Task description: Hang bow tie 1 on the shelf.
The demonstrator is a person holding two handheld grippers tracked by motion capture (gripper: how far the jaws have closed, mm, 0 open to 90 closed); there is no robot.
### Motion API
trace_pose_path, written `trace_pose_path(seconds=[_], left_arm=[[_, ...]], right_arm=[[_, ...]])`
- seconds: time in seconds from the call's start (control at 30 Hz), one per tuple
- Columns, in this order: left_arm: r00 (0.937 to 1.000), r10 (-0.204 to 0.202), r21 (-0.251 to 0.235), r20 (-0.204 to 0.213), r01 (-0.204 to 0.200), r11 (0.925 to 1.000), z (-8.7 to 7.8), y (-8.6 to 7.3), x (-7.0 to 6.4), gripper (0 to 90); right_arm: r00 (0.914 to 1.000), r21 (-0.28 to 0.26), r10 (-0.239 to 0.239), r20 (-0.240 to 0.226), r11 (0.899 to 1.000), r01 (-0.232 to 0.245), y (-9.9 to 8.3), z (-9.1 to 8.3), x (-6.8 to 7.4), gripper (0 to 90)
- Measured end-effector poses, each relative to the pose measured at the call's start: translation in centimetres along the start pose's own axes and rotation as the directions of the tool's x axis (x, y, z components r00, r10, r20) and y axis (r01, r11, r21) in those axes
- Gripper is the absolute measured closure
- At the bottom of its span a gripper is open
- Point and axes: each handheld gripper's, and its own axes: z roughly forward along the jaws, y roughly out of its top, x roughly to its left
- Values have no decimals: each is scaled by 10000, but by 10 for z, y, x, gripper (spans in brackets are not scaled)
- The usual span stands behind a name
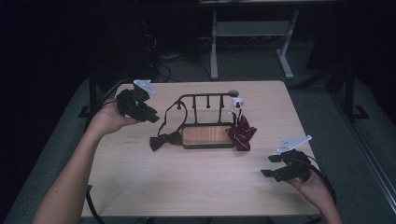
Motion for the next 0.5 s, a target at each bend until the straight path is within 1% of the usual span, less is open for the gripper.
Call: trace_pose_path(seconds=[0.13,0.17,0.3,0.47,0.5], left_arm=[[10000,18,-43,72,-18,10000,1,-3,-1,670],[9999,-44,-9,120,44,10000,2,-4,-2,668],[9999,19,-26,159,-18,10000,5,-8,-3,667],[9998,-94,-58,201,95,9999,8,-14,-3,656],[9998,-88,-5,194,88,10000,8,-14,-3,656]], right_arm=[[10000,-6,24,63,10000,-24,0,-2,0,334],[10000,-16,31,62,10000,-31,0,-2,-1,333],[10000,-45,61,61,10000,-61,0,-2,-1,329],[9999,-42,87,76,10000,-87,0,-2,-1,327],[9999,-52,70,76,10000,-69,0,-2,-1,326]])
